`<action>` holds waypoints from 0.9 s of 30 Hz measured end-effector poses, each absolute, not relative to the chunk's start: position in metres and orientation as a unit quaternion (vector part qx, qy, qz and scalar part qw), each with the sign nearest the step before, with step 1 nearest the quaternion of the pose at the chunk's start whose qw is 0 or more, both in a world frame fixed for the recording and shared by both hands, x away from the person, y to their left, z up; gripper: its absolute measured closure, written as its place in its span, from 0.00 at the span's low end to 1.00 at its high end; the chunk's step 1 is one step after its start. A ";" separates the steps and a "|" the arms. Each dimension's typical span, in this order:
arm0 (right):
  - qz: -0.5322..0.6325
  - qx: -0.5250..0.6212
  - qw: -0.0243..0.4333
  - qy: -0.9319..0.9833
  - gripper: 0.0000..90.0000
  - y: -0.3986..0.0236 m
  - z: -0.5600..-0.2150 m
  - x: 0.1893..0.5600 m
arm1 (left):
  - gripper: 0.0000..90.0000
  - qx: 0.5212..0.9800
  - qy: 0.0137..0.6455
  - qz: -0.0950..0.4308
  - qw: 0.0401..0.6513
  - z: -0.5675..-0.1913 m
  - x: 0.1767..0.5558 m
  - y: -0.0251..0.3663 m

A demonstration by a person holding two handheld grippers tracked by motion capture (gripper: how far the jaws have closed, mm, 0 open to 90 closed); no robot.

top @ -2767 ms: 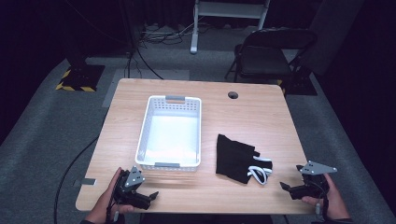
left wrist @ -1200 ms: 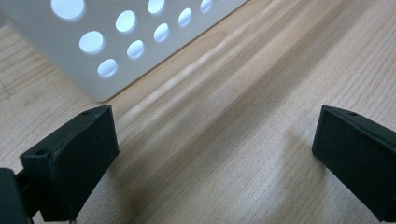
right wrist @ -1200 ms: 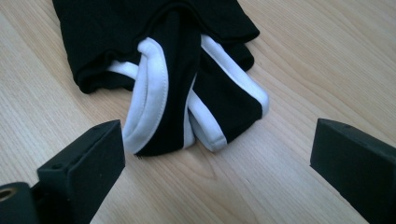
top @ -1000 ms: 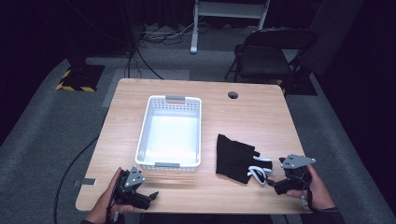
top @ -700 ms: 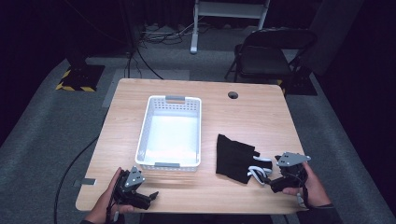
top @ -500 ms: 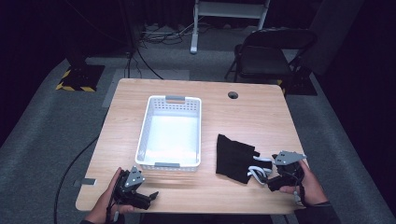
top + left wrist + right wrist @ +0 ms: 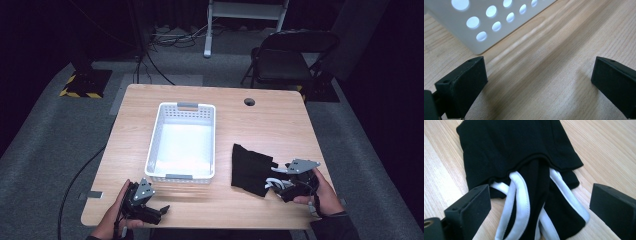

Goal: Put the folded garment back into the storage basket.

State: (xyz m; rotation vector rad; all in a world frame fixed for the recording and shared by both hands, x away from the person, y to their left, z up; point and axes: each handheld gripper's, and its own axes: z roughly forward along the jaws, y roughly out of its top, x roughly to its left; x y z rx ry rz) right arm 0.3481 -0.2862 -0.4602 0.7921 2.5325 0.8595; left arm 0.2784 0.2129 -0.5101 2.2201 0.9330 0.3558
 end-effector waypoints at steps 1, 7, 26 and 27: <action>0.303 0.279 0.174 0.894 0.04 -0.285 -0.460 0.348 | 0.00 0.856 0.360 0.137 0.346 -0.510 0.278 0.213; 0.304 0.271 0.173 0.897 0.05 -0.276 -0.461 0.351 | 0.00 0.856 0.360 0.137 0.346 -0.510 0.278 0.213; 0.304 0.258 0.164 0.902 0.05 -0.257 -0.464 0.361 | 0.00 0.856 0.360 0.137 0.346 -0.510 0.278 0.213; 0.304 0.257 0.164 0.903 0.05 -0.256 -0.464 0.361 | 0.00 0.855 0.360 0.137 0.346 -0.510 0.278 0.213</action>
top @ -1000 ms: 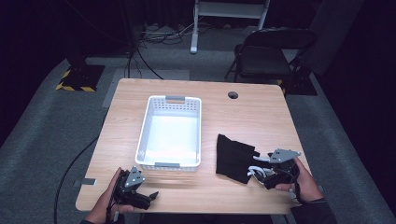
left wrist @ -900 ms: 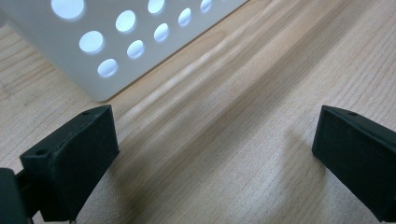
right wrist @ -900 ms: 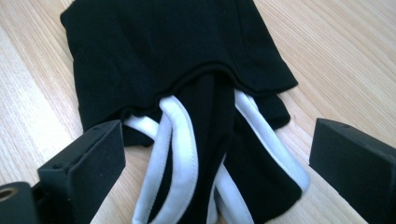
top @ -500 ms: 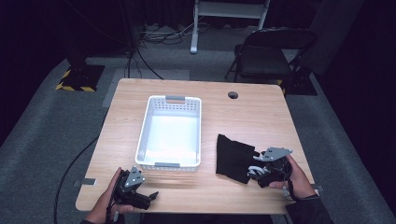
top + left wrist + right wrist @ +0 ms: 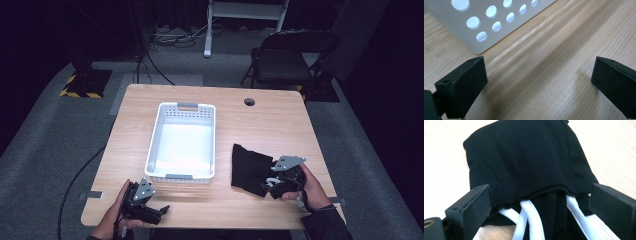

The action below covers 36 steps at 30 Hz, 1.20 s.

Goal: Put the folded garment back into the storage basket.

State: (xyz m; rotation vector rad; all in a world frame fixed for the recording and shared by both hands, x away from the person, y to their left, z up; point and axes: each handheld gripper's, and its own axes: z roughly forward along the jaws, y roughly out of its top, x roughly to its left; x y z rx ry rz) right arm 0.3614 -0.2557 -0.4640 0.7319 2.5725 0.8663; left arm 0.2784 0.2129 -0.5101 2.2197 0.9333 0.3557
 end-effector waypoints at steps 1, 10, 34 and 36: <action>0.304 0.256 0.163 0.903 0.05 -0.255 -0.464 0.362 | 0.00 0.856 0.359 0.137 0.346 -0.510 0.278 0.213; 0.301 0.251 0.159 0.906 0.05 -0.246 -0.467 0.367 | 0.00 0.856 0.359 0.137 0.346 -0.510 0.278 0.213; 0.297 0.259 0.138 0.909 0.05 -0.235 -0.485 0.385 | 0.00 0.856 0.360 0.137 0.346 -0.510 0.278 0.213; 0.298 0.260 0.135 0.908 0.04 -0.235 -0.486 0.387 | 0.00 0.856 0.360 0.137 0.346 -0.510 0.278 0.213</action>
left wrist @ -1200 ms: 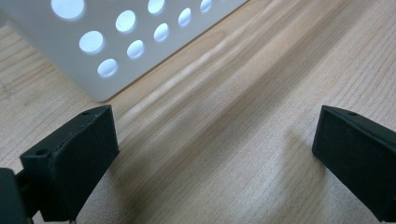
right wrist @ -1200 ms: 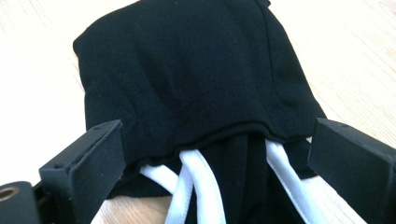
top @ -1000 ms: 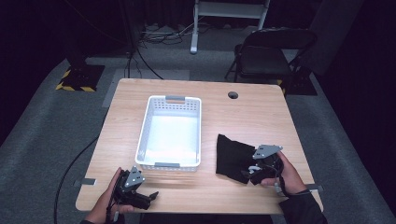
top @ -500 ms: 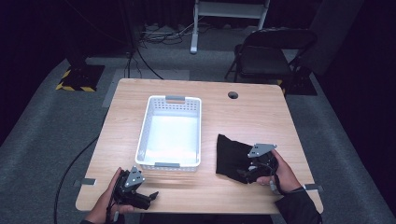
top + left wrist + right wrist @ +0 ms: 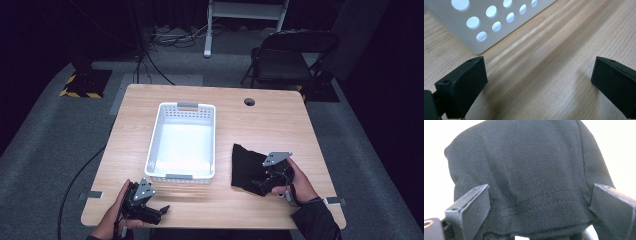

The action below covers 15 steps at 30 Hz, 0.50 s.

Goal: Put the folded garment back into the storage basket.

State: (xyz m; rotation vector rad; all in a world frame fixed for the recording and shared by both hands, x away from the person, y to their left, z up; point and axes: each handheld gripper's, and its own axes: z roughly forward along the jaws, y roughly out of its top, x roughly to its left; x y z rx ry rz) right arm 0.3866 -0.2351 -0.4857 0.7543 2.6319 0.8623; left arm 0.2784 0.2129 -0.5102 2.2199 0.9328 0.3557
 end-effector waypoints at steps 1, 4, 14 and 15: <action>0.299 0.260 0.133 0.909 0.04 -0.235 -0.487 0.388 | 0.00 0.855 0.360 0.137 0.347 -0.510 0.278 0.213; 0.304 0.252 0.132 0.909 0.02 -0.236 -0.489 0.389 | 0.00 0.856 0.360 0.137 0.346 -0.510 0.278 0.213; 0.330 0.259 0.077 0.904 0.16 -0.243 -0.493 0.394 | 0.00 0.855 0.360 0.137 0.347 -0.510 0.278 0.213; 0.331 0.258 0.076 0.904 0.17 -0.244 -0.493 0.394 | 0.00 0.855 0.360 0.137 0.347 -0.510 0.278 0.213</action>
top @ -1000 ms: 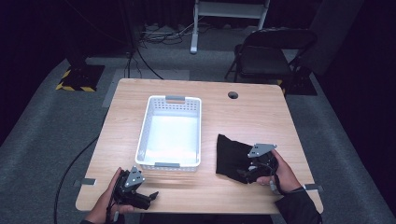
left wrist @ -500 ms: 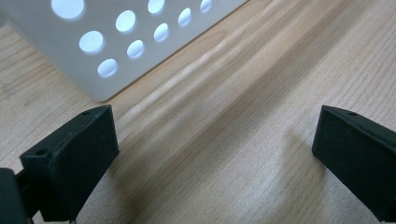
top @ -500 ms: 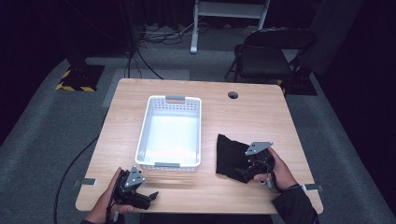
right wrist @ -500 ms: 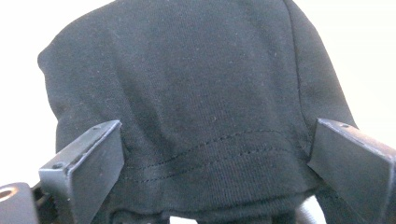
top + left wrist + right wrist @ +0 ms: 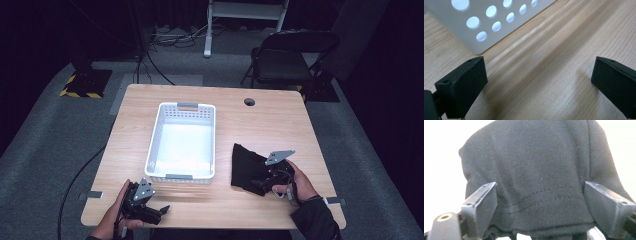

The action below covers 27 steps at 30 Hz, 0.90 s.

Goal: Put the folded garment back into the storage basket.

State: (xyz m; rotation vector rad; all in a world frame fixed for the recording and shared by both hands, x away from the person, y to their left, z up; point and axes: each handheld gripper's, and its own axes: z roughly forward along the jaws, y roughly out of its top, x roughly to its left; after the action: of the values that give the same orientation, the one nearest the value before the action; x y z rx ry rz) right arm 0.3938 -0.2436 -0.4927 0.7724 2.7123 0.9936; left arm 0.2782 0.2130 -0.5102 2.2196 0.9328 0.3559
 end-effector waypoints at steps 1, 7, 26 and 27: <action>0.332 0.256 0.074 0.905 0.19 -0.244 -0.492 0.394 | 0.00 0.855 0.359 0.137 0.347 -0.510 0.278 0.213; 0.339 0.254 0.068 0.903 0.39 -0.247 -0.490 0.392 | 0.00 0.855 0.359 0.137 0.347 -0.510 0.278 0.213; 0.355 0.252 0.065 0.898 0.64 -0.250 -0.487 0.386 | 0.00 0.855 0.359 0.137 0.347 -0.510 0.278 0.213; 0.357 0.252 0.066 0.897 0.64 -0.250 -0.487 0.385 | 0.00 0.855 0.360 0.137 0.347 -0.510 0.278 0.213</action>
State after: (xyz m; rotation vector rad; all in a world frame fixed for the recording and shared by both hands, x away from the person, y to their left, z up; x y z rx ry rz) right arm 0.3854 -0.2504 -0.4871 0.7594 2.7052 1.0756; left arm 0.2780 0.2131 -0.5102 2.2191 0.9326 0.3557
